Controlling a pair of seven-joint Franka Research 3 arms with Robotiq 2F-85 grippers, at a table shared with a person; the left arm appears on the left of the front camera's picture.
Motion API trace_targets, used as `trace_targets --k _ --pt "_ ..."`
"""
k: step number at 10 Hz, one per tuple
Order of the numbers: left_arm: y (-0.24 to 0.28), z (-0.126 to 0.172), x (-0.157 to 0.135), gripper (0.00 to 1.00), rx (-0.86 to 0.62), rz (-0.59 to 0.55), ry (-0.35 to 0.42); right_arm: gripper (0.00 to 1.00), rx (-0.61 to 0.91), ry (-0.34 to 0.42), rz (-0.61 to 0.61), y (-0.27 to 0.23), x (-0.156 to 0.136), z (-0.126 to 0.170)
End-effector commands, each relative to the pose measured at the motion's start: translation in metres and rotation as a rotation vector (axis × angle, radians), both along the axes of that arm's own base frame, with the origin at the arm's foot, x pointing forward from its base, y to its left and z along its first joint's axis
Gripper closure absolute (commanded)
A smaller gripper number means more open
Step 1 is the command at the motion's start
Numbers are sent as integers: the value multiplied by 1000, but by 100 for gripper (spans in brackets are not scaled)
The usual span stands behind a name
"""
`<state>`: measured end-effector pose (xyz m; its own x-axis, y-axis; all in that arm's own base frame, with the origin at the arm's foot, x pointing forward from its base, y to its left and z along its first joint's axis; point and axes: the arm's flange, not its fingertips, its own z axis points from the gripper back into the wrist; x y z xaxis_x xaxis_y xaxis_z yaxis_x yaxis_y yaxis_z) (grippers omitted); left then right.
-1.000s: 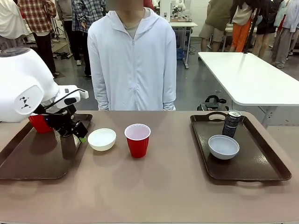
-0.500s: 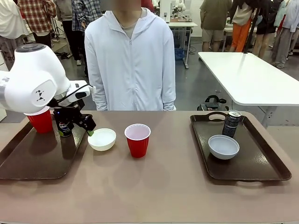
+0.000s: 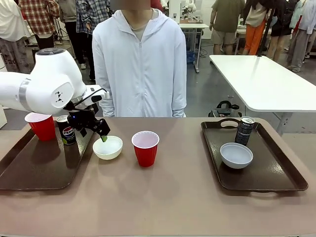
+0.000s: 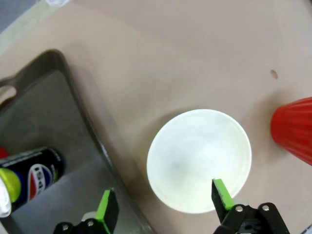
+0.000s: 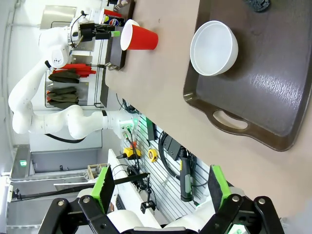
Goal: Prepare tableware on both trays.
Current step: Pick up a Picnic Bowl from the table and place it on a Handle tray.
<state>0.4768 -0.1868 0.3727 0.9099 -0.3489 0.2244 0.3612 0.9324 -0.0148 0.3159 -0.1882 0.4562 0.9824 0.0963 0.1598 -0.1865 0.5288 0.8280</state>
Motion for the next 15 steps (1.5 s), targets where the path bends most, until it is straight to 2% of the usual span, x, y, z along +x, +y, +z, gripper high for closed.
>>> trace_targets --k 1,2,3,4,5,6,7,8,9,10,11,13,15 --pt "-13 -12 5 3 54 29 17 0 23 -5 -10 2 0 2" --pt "-14 -20 6 6 61 19 34 0 23 -5 -10 2 0 2" --pt "-16 -26 4 18 51 -13 47 0 23 -5 -10 2 0 2" --pt "-17 -29 3 23 55 -21 49 0 23 -5 -10 2 0 2" --pt "-17 -31 3 35 66 -30 52 0 23 -5 -10 2 0 2" --pt "-18 -32 3 40 72 -34 51 0 23 -5 -10 2 0 2" --pt "-18 -33 2 53 75 -35 50 0 23 -5 -10 2 0 2" --pt "-18 -34 2 58 80 -36 51 0 23 -5 -10 2 0 2" --pt "-18 -34 2 70 90 -37 50 0 23 -5 -10 2 0 2" --pt "-17 -34 1 75 99 -37 48 0 23 -5 -10 2 0 2" --pt "-16 -32 0 87 104 -38 46 0 23 -5 -10 2 0 2" --pt "-14 -28 -3 100 113 -38 39 0 23 -5 -10 2 0 2" --pt "-13 -16 -12 100 120 -51 41 0 23 -5 -10 2 0 2"
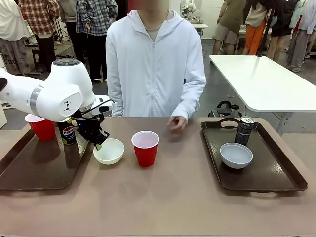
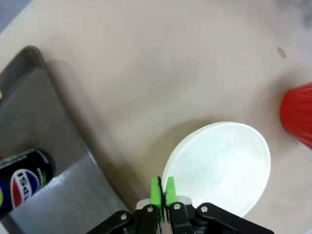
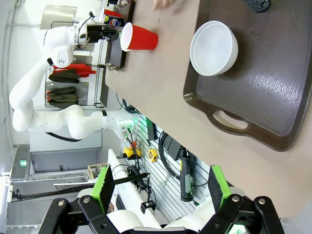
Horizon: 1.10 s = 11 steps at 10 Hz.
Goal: Prepare tableware on both trays.
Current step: Pick up a Picnic Bowl from the table and place it on a Handle tray.
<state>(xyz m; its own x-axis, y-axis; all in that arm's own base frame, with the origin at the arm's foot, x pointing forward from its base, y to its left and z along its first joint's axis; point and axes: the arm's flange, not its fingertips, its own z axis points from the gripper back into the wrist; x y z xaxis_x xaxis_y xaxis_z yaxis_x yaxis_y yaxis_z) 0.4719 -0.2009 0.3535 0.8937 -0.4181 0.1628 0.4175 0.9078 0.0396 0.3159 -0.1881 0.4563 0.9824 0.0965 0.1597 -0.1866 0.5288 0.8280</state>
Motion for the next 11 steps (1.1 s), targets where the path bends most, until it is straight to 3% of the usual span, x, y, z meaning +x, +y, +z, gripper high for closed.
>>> trace_targets --k 1,4,7,11 --pt "3 13 -16 100 25 21 33 0 23 -5 -10 1 0 1" --pt "31 68 -68 100 -28 15 99 0 23 -5 -10 1 0 1" --pt "89 106 -103 100 -124 24 40 0 23 -5 -10 1 0 1" --pt "177 117 -106 100 -158 61 -9 0 23 -5 -10 1 0 1"
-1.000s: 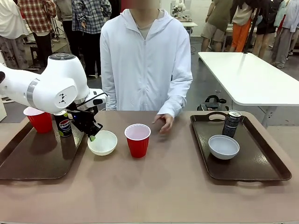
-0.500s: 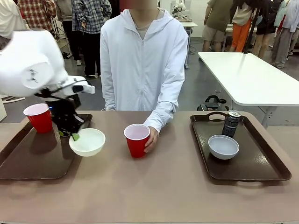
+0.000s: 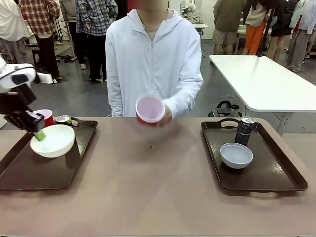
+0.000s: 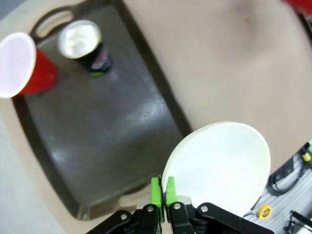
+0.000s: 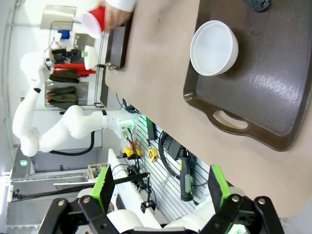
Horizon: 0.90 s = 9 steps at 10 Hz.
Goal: Prepare tableware on both trays.
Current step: Pick up a Picnic Bowl from the table and place it on a Handle tray.
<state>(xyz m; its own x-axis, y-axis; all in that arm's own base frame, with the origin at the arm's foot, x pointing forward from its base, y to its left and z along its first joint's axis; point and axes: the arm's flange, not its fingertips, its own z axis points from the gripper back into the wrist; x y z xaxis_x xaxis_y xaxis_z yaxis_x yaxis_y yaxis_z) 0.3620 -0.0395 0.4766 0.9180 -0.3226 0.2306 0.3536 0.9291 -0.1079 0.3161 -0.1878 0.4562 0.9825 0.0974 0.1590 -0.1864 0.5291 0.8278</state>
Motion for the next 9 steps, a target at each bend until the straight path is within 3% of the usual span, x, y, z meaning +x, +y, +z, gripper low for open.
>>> trace_targets --k 1,5,9 --pt "34 -6 6 100 6 12 1 0 24 -5 -11 1 0 2" --pt "94 -5 22 100 -23 120 3 0 24 -5 -11 1 0 2" --pt "109 -40 28 100 -27 169 19 0 24 -5 -11 1 0 2"
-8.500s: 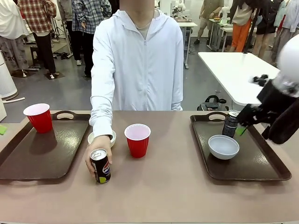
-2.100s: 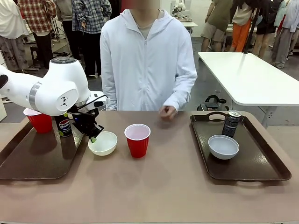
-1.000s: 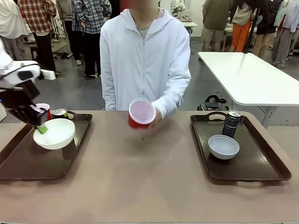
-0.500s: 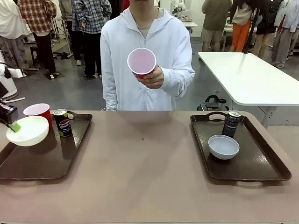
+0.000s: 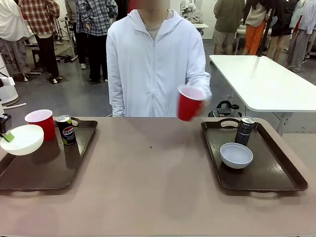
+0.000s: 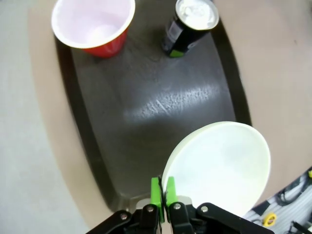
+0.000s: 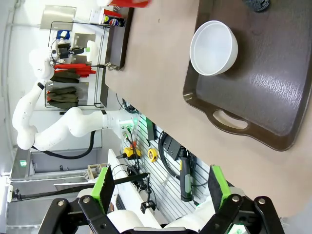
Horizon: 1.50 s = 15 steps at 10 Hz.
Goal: Prepare tableware on both trays.
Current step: Pick up a Picnic Bowl from the table and place it on a Handle tray.
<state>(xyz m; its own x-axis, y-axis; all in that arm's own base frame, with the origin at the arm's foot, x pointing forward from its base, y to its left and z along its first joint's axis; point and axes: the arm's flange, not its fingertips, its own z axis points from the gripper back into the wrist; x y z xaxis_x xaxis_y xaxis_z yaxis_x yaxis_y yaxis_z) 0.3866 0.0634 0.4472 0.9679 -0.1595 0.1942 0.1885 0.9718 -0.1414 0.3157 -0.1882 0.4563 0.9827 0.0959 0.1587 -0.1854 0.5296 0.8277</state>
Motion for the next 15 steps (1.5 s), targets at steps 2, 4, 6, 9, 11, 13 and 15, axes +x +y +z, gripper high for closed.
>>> trace_targets --k 2,4,6,9,11,13,15 --pt "12 -35 8 100 -14 25 -26 0 24 -6 -9 2 0 1" --pt "13 -54 13 100 -26 33 -47 0 24 -6 -9 2 0 1" --pt "18 -71 17 100 -25 52 -35 0 24 -6 -9 2 0 1" --pt "23 -89 23 100 -5 69 -14 0 24 -6 -9 2 0 1" --pt "22 -96 27 100 -3 75 -2 0 24 -6 -9 2 0 1" --pt "20 -98 29 58 10 67 -3 0 24 -6 -9 2 0 1" --pt "15 -95 29 0 16 57 -4 0 24 -6 -9 2 0 1"
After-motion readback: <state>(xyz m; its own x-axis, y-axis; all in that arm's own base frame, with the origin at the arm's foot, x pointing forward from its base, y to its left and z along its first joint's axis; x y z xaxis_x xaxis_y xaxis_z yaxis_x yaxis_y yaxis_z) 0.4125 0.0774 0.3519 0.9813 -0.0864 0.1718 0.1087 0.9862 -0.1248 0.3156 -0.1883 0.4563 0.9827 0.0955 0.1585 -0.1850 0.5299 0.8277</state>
